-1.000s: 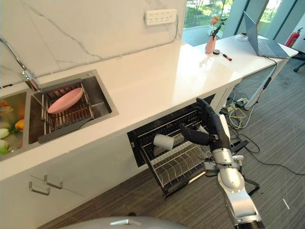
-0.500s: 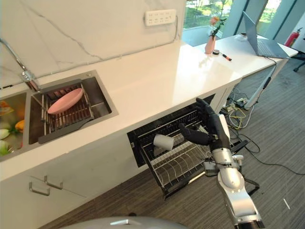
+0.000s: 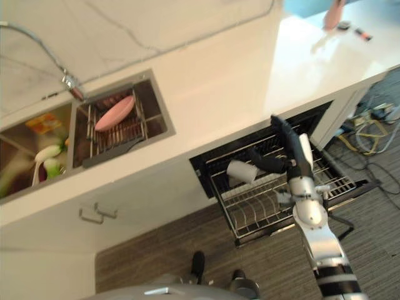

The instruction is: Place the dishes in the dishwasher.

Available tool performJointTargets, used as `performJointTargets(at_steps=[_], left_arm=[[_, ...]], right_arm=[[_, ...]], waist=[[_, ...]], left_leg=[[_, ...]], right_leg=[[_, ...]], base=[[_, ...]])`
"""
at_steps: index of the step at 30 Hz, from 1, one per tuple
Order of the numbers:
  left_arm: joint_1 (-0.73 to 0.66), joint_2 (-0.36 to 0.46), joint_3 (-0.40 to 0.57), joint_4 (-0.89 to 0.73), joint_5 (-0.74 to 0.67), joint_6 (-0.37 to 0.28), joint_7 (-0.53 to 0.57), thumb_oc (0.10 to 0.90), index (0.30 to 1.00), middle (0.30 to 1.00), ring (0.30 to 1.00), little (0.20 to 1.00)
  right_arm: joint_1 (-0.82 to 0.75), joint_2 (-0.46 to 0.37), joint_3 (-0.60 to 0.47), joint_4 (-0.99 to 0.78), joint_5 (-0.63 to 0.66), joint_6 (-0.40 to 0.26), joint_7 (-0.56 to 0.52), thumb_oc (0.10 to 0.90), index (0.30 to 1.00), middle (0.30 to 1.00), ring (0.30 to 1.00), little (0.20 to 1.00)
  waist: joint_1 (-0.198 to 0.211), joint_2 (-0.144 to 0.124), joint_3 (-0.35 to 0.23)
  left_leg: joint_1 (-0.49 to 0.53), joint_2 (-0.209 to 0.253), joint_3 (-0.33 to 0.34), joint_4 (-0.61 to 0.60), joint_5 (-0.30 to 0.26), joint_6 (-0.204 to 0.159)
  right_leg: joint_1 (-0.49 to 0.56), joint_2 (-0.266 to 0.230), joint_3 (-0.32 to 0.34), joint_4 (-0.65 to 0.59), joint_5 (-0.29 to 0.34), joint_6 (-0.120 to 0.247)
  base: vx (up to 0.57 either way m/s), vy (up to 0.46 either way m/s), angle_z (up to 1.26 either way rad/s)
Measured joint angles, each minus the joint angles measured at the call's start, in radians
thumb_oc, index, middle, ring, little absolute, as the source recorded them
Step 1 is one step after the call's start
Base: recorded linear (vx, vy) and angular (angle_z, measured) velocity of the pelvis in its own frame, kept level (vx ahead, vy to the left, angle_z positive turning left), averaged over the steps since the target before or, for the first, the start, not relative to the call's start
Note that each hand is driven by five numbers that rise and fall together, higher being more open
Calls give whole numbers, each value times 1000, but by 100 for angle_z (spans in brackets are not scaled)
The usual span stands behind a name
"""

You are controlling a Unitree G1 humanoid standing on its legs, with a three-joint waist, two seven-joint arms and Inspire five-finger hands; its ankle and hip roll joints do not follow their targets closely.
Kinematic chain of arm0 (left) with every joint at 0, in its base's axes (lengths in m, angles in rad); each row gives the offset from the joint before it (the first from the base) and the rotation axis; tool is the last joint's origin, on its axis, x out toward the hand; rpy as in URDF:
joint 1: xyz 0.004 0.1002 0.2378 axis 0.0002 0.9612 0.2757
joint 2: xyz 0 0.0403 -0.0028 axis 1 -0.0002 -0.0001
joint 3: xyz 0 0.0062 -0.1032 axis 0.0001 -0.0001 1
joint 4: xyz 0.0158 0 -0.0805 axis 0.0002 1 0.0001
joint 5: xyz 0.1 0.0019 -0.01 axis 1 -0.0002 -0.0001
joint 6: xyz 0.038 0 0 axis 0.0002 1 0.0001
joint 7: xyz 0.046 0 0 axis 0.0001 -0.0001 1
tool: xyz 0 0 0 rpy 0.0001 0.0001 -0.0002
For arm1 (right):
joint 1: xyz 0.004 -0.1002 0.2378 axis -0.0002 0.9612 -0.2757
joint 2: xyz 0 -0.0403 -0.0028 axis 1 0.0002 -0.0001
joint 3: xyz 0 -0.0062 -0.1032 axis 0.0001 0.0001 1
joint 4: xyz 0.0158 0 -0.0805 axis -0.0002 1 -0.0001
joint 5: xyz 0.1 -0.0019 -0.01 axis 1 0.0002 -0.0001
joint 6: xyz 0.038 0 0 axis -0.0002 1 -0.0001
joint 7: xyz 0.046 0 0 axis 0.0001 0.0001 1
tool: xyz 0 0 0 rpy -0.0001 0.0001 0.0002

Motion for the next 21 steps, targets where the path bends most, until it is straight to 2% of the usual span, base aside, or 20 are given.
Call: performJointTargets(at_steps=[1,2,3,4,6,7,8,9,10,11,12,13,14,15,16,17,18,20,21], left_arm=[[-28,4,54,47,0,1,9,800,900,900,900,900],[-34,6,69,56,0,1,17,800,900,900,900,900],[-31,5,102,61,0,6,30,800,900,900,900,900],[-29,1,96,62,1,12,38,800,900,900,900,900],[-18,-5,87,66,1,23,45,800,900,900,900,900],[-20,-15,91,82,7,23,45,800,900,900,900,900],[-31,-22,92,96,15,23,46,800,900,900,900,900],[-27,-31,92,92,24,24,46,800,900,900,900,900],[-11,-39,85,82,24,21,47,800,900,900,900,900],[-30,-16,76,92,45,21,43,800,900,900,900,900],[-30,-4,97,95,45,20,46,800,900,900,900,900],[-33,3,100,94,45,20,52,800,900,900,900,900],[-41,14,76,92,43,20,63,800,900,900,900,900],[-41,14,76,92,43,20,63,800,900,900,900,900],[-66,42,87,113,50,22,77,800,900,900,900,900],[-67,50,103,117,51,20,78,800,900,900,900,900],[-63,51,102,120,51,22,79,800,900,900,900,900],[-46,41,98,121,51,24,87,800,900,900,900,900],[-32,37,101,124,51,30,87,800,900,900,900,900]], right_arm=[[9,9,-1,-27,-35,8,-23,800,900,900,900,900],[17,11,-8,-34,-36,12,-33,800,900,900,900,900],[36,12,-33,-34,-49,12,-36,800,900,900,900,900],[51,14,-58,-34,-64,12,-38,800,900,900,900,900],[71,19,-103,-34,-71,14,-56,800,900,900,900,900],[90,21,-155,-45,-84,14,-69,800,900,900,900,900],[102,22,-197,-49,-102,15,-75,800,900,900,900,900],[104,24,-234,-49,-113,18,-92,800,900,900,900,900],[108,19,-252,-49,-113,18,-103,800,900,900,900,900],[119,64,-274,-55,-117,22,-119,800,900,900,900,900],[120,93,-282,-59,-117,23,-121,800,900,900,900,900],[121,115,-280,-57,-117,24,-128,800,900,900,900,900],[128,120,-264,-56,-117,24,-138,800,900,900,900,900],[128,120,-264,-56,-117,24,-138,800,900,900,900,900],[133,134,-212,-58,-119,22,-133,800,900,900,900,900],[132,135,-193,-61,-119,22,-132,800,900,900,900,900],[132,146,-188,-72,-119,19,-131,800,900,900,900,900],[117,168,-177,-83,-105,13,-131,800,900,900,900,900],[109,174,-156,-88,-103,9,-131,800,900,900,900,900]], waist=[[-13,-33,20],[-20,-42,26],[-32,-45,30],[-36,-44,32],[-42,-38,33],[-43,-27,28],[-43,-15,24],[-48,11,13],[-57,32,1],[-57,-11,4],[-59,-16,1],[-62,-23,-4],[-66,-42,-3],[-66,-42,-3],[-66,-47,-3],[-60,-44,-4],[-55,-52,-9],[-46,-74,-18],[-42,-83,-23]], left_leg=[[-7,57,78,58,-59,-22],[-5,97,98,73,-66,-34],[5,191,133,99,-76,-49],[17,235,128,100,-78,-64],[58,291,121,72,-66,-86],[67,290,149,43,-61,-117],[76,271,155,0,-52,-120],[97,239,164,-49,-8,-77],[108,224,182,-59,-1,-69],[107,146,168,-56,-15,-54],[109,112,164,-56,-29,-16],[116,92,158,-59,-28,-6],[117,62,159,-57,-37,31],[117,62,159,-57,-37,31],[115,37,136,-60,-33,84],[118,43,137,-60,-33,91],[127,32,139,-60,-34,102],[141,18,149,-63,-37,113],[152,13,156,-65,-42,115]], right_leg=[[16,-33,-36,-6,6,6],[20,-41,-46,-5,7,8],[33,-40,-67,-1,7,10],[42,-45,-73,3,4,20],[50,-63,-76,13,6,34],[53,-86,-86,11,13,75],[57,-102,-98,5,23,95],[65,-118,-105,0,32,125],[66,-125,-112,2,32,158],[66,-193,-115,36,41,185],[70,-223,-98,36,67,168],[72,-251,-76,39,77,162],[51,-266,-21,51,88,170],[51,-266,-21,51,88,170],[1,-227,139,121,49,199],[-16,-186,174,125,24,201],[-25,-145,174,103,22,202],[-49,-100,153,78,33,204],[-55,-68,150,63,55,163]], base=[[-171,381,57],[-161,443,76],[-98,293,47],[-153,502,46],[-160,639,26],[-116,565,29],[-124,594,40],[-109,567,32],[-151,712,42],[-104,502,40],[-109,407,42],[-127,457,21],[-127,456,11],[-70,203,25],[-35,99,22],[-69,257,28],[-63,304,6],[-15,153,-5],[30,114,-8]])
